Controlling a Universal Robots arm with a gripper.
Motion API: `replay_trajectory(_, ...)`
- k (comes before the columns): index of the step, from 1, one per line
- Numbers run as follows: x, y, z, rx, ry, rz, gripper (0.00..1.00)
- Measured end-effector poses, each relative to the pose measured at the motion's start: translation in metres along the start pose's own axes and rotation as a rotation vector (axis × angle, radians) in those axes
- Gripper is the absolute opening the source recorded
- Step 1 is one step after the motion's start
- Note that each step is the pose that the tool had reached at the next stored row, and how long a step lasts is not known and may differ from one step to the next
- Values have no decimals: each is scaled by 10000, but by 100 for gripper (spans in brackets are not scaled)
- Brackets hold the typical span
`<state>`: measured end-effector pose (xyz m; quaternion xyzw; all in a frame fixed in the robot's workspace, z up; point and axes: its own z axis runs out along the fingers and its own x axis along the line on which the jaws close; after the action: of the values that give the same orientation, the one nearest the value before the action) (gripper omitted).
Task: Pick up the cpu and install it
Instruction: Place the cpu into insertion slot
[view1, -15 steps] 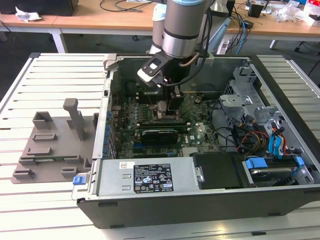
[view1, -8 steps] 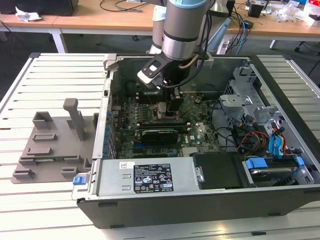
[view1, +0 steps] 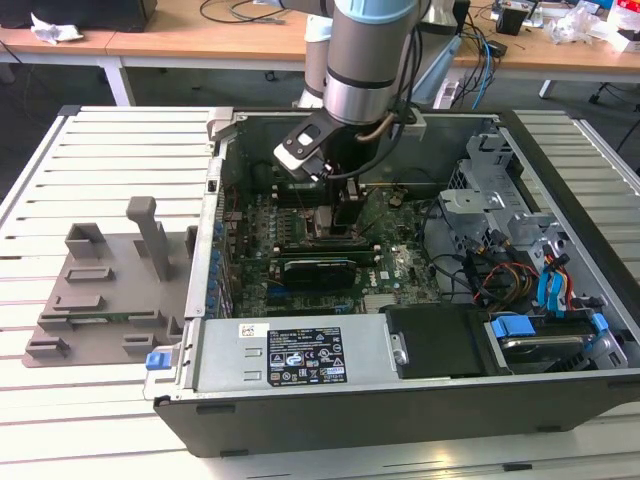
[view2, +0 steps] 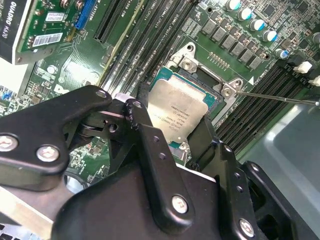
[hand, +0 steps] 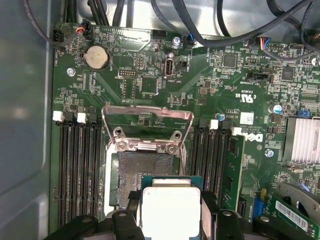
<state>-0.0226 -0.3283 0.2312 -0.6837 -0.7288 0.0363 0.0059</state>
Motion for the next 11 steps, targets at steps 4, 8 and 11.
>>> replay_trajectory(4, 13, 12, 31, -1, 3, 14, 55)
replay_trajectory(8, 15, 17, 55, 0, 3, 28, 55)
replay_trajectory(11, 16, 23, 92, 1, 2, 33, 55)
